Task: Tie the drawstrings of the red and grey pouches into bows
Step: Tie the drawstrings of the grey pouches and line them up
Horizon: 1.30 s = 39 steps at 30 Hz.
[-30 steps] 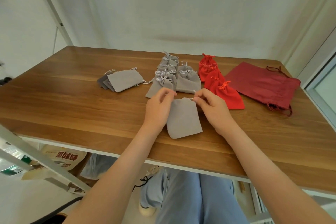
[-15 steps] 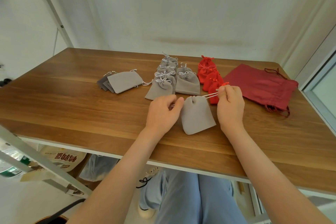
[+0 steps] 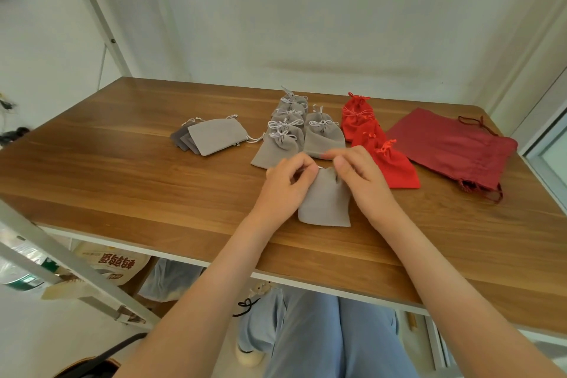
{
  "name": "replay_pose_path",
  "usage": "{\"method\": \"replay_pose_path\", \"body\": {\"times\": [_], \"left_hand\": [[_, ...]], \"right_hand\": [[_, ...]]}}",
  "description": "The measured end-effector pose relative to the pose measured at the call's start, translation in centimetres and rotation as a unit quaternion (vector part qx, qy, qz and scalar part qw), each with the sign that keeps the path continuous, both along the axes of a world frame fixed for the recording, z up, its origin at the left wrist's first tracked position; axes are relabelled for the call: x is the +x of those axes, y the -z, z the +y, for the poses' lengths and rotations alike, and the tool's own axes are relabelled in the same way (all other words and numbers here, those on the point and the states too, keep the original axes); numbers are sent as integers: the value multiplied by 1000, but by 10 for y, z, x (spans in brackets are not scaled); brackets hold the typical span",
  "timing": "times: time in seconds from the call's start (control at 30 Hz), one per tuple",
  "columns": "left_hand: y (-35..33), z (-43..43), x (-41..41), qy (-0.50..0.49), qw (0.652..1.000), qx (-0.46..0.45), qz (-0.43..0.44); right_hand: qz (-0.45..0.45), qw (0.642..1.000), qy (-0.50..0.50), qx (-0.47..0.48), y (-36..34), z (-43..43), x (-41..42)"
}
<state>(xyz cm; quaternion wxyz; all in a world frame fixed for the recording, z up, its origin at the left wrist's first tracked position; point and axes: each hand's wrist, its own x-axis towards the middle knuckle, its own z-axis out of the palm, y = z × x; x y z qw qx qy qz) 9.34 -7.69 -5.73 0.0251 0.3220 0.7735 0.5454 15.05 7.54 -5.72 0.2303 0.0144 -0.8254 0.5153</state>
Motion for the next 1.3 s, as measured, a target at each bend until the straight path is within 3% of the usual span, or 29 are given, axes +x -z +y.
{"method": "replay_pose_path", "body": {"times": [0.1,0.2,0.37,0.43,0.63,0.8,0.9,1.03,1.3], "left_hand": [[-2,2,2,2,999,34,9],[-2,2,3,-47,998,42,6],[-6,-4,-1,3,982,111,-154],[-8,-6,-3,21,980,109,-168],[-4,0,3,-24,995,54,-82],[-4,3,5,-44,999,31,3],[-3,4,7,-45,999,10,25],[-3,6,8,-52,998,-15,26],[-5,8,8,24,998,-12,-60]], "right_hand": [[-52,995,-24,83,3,-2,-1],[-65,995,-35,74,2,-2,0],[-111,987,-88,71,-1,-3,3],[-122,985,-90,87,-1,-4,3],[-127,982,-84,113,1,-7,0],[-83,990,-114,-18,-4,-8,5],[-75,991,-104,-34,-6,-8,6],[-54,995,-80,-24,-4,-10,4],[14,1000,-14,22,0,-9,2]]}}
